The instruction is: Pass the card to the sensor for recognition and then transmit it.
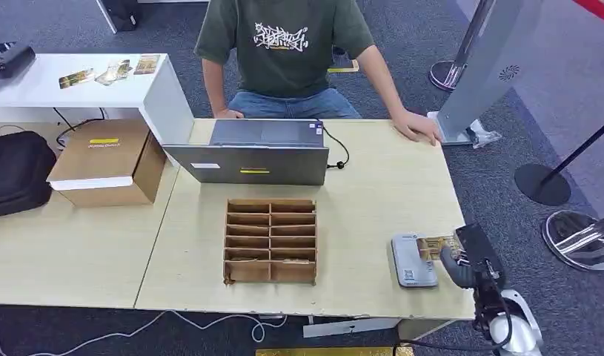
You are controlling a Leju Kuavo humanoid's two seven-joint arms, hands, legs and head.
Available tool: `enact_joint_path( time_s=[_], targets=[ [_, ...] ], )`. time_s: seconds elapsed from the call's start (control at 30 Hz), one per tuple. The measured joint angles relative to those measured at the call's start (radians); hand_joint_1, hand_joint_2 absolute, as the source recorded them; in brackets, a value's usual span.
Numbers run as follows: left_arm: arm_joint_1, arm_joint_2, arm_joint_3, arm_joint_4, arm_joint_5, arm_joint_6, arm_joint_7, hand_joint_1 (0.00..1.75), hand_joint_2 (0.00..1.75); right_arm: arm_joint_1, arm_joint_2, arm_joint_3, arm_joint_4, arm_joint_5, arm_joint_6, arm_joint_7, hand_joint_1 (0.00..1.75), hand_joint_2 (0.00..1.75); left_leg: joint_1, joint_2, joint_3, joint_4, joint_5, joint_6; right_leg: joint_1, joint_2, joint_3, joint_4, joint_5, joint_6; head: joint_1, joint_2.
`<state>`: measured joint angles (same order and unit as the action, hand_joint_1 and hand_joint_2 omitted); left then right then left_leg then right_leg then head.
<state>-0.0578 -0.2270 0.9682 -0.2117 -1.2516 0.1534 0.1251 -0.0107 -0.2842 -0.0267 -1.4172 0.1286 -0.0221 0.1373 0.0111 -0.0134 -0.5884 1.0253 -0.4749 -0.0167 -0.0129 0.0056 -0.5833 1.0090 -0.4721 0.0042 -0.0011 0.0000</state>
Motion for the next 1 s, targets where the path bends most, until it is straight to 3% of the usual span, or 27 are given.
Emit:
enact_joint_path(
  time_s=[0.27, 0.4, 0.63, 1.0],
  targets=[
    [-0.001, 0.000, 0.000, 0.000, -0.001, 0.000, 0.002, 0.00, 0.00, -0.031, 0.007, 0.012, 0.041, 0.016, 0.005, 0.006, 1.75, 1.75, 0.000, 0.000, 0.000, 0.000, 0.000, 0.000, 0.000, 0.000, 0.000, 0.000, 0.000, 0.000, 0.000, 0.000],
    [-0.001, 0.000, 0.000, 0.000, 0.001, 0.002, 0.002, 0.00, 0.00, -0.069, 0.005, 0.032, 0.083, 0.054, 0.049, 0.022, 1.75, 1.75, 0.000, 0.000, 0.000, 0.000, 0.000, 0.000, 0.000, 0.001, 0.000, 0.000, 0.000, 0.000, 0.000, 0.000],
    [-0.001, 0.001, 0.000, 0.000, 0.001, 0.002, 0.001, 0.00, 0.00, -0.149, -0.025, 0.071, 0.167, 0.088, 0.118, 0.040, 1.75, 1.75, 0.000, 0.000, 0.000, 0.000, 0.000, 0.000, 0.000, 0.000, 0.000, 0.000, 0.000, 0.000, 0.000, 0.000],
    [0.000, 0.001, 0.000, 0.000, -0.002, 0.003, 0.000, 0.00, 0.00, -0.201, -0.058, 0.095, 0.221, 0.104, 0.129, 0.048, 1.75, 1.75, 0.000, 0.000, 0.000, 0.000, 0.000, 0.000, 0.000, 0.000, 0.000, 0.000, 0.000, 0.000, 0.000, 0.000]
  ],
)
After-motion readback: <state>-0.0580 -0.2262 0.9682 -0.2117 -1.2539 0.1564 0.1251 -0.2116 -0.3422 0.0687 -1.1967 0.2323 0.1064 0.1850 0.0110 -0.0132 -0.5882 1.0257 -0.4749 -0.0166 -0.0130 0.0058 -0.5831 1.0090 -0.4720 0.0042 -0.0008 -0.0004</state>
